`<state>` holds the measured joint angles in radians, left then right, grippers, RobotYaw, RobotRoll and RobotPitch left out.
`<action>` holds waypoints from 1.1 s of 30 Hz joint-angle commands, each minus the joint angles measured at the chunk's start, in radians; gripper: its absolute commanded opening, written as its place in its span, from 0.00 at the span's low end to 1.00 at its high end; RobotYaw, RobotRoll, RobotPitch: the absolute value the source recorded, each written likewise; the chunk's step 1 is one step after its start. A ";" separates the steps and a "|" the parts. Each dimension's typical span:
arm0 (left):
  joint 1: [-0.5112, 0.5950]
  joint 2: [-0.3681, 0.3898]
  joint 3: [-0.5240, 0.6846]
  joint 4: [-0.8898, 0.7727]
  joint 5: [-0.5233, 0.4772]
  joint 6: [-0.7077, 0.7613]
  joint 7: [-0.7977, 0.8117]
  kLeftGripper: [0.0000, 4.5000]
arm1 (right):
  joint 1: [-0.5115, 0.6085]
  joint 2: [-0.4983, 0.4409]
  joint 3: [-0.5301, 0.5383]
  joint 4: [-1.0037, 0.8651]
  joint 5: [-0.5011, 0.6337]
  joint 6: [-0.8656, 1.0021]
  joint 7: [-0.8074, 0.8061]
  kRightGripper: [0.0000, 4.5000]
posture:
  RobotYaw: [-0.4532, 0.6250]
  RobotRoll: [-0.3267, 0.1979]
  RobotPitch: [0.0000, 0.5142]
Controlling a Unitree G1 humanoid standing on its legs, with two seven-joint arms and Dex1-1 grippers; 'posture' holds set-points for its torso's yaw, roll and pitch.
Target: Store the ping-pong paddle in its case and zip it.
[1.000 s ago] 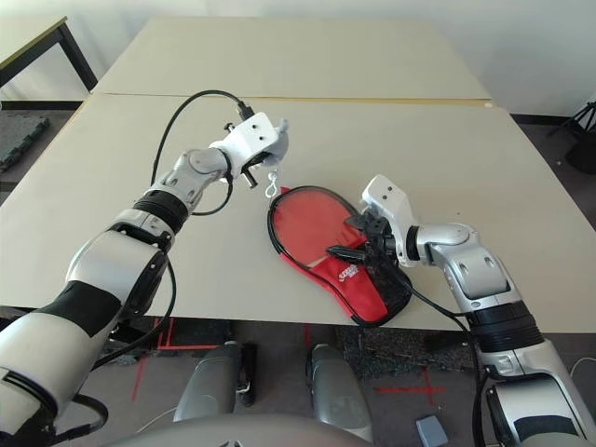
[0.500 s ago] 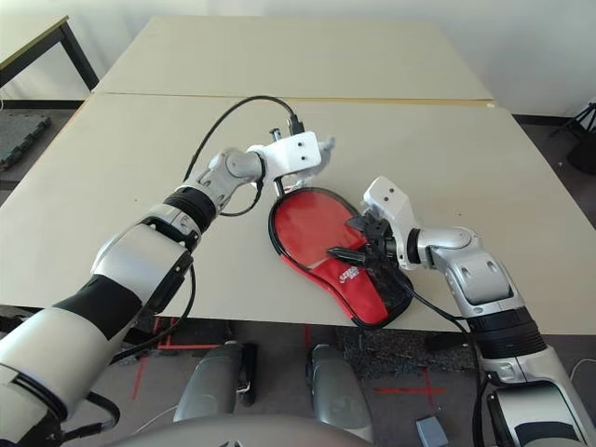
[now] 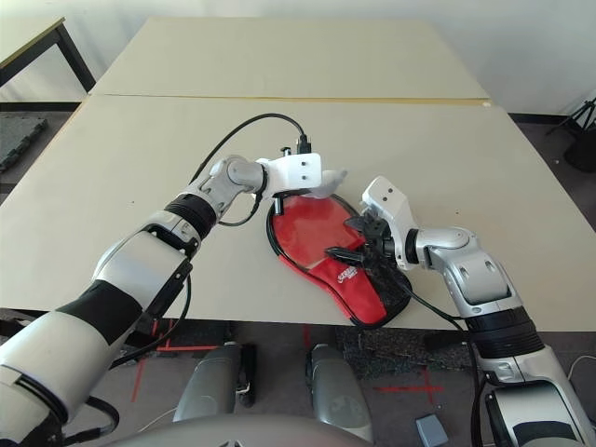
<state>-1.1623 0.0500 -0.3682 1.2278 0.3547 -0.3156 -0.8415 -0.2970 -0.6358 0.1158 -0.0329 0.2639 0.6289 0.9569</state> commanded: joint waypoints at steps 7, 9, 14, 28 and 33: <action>0.097 0.046 0.001 -0.118 -0.045 0.061 -0.187 0.70 | 0.022 -0.004 0.050 0.063 -0.016 0.031 0.011 1.00 | 0.40 0.62 0.19; 0.118 0.064 0.000 -0.157 -0.051 0.079 -0.201 0.87 | 0.015 -0.005 0.055 0.071 -0.017 0.028 0.016 1.00 | 0.40 0.62 0.19; 0.163 0.118 0.007 -0.265 -0.079 0.143 -0.247 0.99 | -0.006 -0.005 0.066 0.097 -0.022 0.016 0.026 1.00 | 0.41 0.62 0.18; 0.356 0.238 0.099 -0.927 -0.334 0.614 -0.377 0.99 | -0.037 0.003 0.089 0.151 -0.039 -0.019 0.049 1.00 | 0.44 0.62 0.15; 0.388 0.283 0.109 -1.045 -0.383 0.707 -0.360 0.99 | -0.049 0.007 0.095 0.168 -0.043 -0.029 0.053 1.00 | 0.44 0.62 0.15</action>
<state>-0.7998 0.3112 -0.2613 0.2070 -0.0150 0.3637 -1.2061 -0.3728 -0.6339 0.1655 0.0842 0.2513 0.5750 1.0076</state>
